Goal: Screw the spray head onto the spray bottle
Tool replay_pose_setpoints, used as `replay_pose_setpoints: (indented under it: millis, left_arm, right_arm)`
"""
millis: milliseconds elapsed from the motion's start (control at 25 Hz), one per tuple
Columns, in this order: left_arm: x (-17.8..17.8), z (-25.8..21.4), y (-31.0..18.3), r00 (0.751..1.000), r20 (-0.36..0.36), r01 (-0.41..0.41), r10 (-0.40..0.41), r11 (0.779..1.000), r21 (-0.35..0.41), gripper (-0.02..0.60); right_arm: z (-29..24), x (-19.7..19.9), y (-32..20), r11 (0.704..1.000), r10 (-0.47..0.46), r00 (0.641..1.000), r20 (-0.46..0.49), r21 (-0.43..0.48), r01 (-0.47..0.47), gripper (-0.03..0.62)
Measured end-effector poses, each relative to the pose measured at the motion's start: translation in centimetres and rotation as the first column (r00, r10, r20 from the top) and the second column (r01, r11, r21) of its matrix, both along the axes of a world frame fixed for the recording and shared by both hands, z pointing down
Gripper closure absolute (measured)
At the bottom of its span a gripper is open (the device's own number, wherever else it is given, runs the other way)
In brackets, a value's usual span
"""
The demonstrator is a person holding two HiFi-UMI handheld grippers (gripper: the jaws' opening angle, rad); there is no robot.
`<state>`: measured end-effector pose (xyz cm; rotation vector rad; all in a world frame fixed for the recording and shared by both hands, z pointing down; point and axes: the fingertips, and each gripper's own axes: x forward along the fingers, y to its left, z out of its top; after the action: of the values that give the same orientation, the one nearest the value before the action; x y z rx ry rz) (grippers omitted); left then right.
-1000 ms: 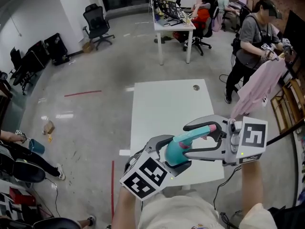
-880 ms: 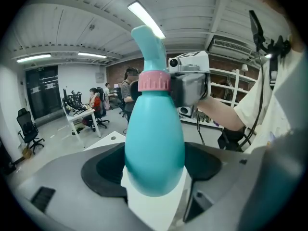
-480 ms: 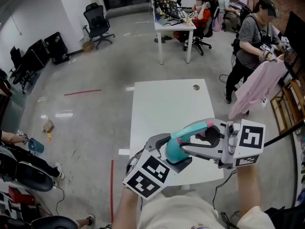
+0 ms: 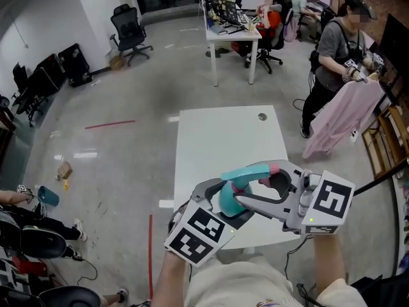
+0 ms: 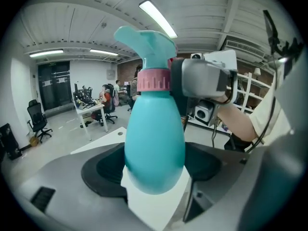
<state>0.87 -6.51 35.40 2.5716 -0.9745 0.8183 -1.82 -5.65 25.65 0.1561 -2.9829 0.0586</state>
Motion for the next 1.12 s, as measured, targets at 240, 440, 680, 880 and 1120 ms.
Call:
replay_pose_setpoints:
  millis: [240,440,680,880,1120]
  left_arm:
    - [-0.6,0.1,0.2,1.0,0.011,0.0,0.0,1.0,0.003,0.209]
    - [-1.2,-0.2,-0.1,0.999,0.032,0.038,-0.038,0.999,0.011,0.209]
    - [-2.8,0.7,-2.2,0.962,0.155,0.215,-0.224,0.974,0.076,0.209]
    - [-3.5,1.3,-2.4,0.961,0.137,0.23,-0.239,0.97,0.079,0.209]
    - [-1.6,0.2,-1.3,0.996,0.039,0.075,-0.076,0.997,0.027,0.209]
  right_arm:
    - [-0.3,0.1,-0.3,1.0,-0.004,1.0,-0.001,0.002,0.004,0.44]
    - [-0.3,-0.2,-0.5,1.0,0.026,1.0,0.003,-0.015,-0.026,0.467]
    - [0.5,-0.6,-2.3,0.958,0.286,0.958,-0.028,0.021,-0.286,0.467]
    - [1.4,-1.6,-2.2,0.888,0.46,0.887,-0.03,0.021,-0.46,0.467]
    - [0.4,-0.1,-0.9,0.984,0.176,0.982,-0.064,0.013,-0.176,0.365]
